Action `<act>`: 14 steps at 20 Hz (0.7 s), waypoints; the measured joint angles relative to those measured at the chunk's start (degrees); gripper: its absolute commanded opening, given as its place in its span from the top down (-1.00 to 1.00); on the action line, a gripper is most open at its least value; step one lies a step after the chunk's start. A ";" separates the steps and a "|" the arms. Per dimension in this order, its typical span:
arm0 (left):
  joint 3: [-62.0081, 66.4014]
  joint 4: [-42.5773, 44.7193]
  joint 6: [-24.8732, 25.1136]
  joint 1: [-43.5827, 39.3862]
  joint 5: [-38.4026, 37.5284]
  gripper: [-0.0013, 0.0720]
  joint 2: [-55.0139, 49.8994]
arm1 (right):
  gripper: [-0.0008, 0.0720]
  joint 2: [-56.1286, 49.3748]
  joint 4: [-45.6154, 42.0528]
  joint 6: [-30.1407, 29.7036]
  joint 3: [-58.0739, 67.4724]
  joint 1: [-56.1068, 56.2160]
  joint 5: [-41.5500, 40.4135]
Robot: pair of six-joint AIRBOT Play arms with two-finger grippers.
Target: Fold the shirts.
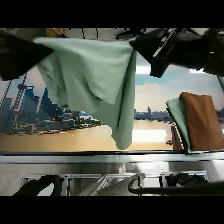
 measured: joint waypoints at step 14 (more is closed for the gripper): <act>-25.22 12.66 3.19 0.39 11.91 -0.88 -24.65 | -0.40 -35.50 -5.16 12.76 -2.80 -1.55 5.38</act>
